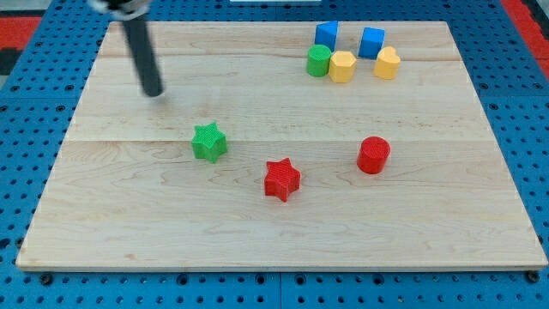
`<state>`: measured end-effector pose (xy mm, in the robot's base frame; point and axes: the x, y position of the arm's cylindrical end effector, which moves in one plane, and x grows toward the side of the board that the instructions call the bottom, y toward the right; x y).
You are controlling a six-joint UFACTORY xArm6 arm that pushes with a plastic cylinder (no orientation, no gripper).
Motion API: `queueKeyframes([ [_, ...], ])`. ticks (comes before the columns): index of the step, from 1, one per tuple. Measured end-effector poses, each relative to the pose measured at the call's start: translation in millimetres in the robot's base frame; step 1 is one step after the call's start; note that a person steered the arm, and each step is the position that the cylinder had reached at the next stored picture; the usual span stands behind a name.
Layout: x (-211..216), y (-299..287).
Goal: Move the green star towards the top center of the board
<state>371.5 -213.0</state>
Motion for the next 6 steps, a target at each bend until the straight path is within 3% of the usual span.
queueKeyframes([
  [1, 90, -9],
  [2, 107, 72],
  [3, 86, 151],
  [4, 35, 195],
  [6, 54, 190],
])
